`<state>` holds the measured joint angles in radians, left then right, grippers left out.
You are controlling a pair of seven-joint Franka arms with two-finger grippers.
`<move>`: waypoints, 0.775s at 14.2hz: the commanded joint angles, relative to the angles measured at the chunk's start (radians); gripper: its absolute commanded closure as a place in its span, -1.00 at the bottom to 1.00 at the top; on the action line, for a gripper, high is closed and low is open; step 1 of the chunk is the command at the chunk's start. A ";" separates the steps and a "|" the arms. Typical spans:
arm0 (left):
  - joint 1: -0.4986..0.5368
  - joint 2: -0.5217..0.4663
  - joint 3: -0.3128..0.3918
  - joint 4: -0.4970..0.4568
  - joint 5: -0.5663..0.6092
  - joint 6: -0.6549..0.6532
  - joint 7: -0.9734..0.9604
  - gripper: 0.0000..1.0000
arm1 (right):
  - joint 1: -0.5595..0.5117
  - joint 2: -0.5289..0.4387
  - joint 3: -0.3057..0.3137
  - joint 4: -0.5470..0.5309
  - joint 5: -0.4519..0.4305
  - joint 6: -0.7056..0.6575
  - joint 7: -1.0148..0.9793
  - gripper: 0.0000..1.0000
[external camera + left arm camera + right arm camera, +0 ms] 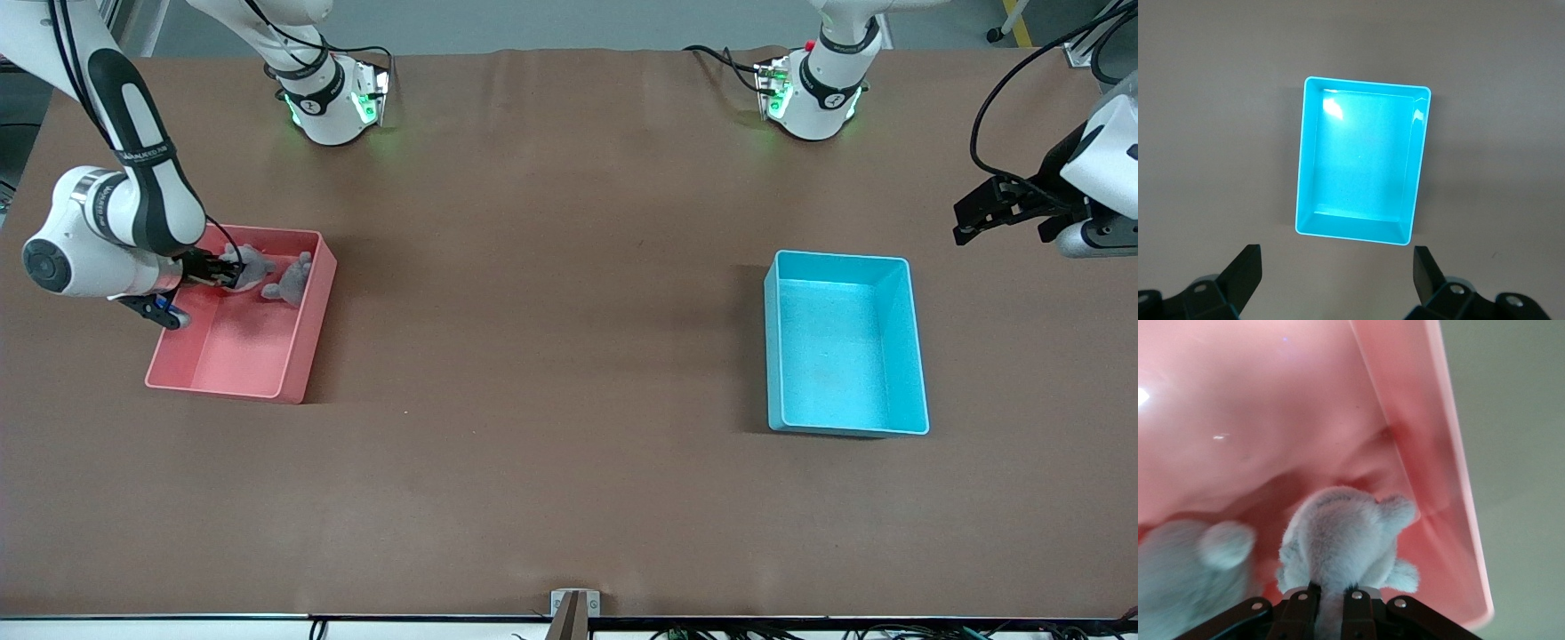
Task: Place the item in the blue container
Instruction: 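Carry the plush to mid-table with the right gripper while the left gripper approaches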
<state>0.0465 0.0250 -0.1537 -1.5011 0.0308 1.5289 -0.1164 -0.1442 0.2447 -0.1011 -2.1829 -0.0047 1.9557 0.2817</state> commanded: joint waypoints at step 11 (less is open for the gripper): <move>0.015 -0.022 -0.003 -0.206 -0.009 0.150 -0.005 -1.00 | 0.549 0.036 0.004 0.379 0.293 -0.111 0.800 0.97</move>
<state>0.0568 0.0294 -0.1530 -1.5955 0.0308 1.5973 -0.1165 0.2863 0.2401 -0.0845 -1.8145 0.2375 1.7506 0.9417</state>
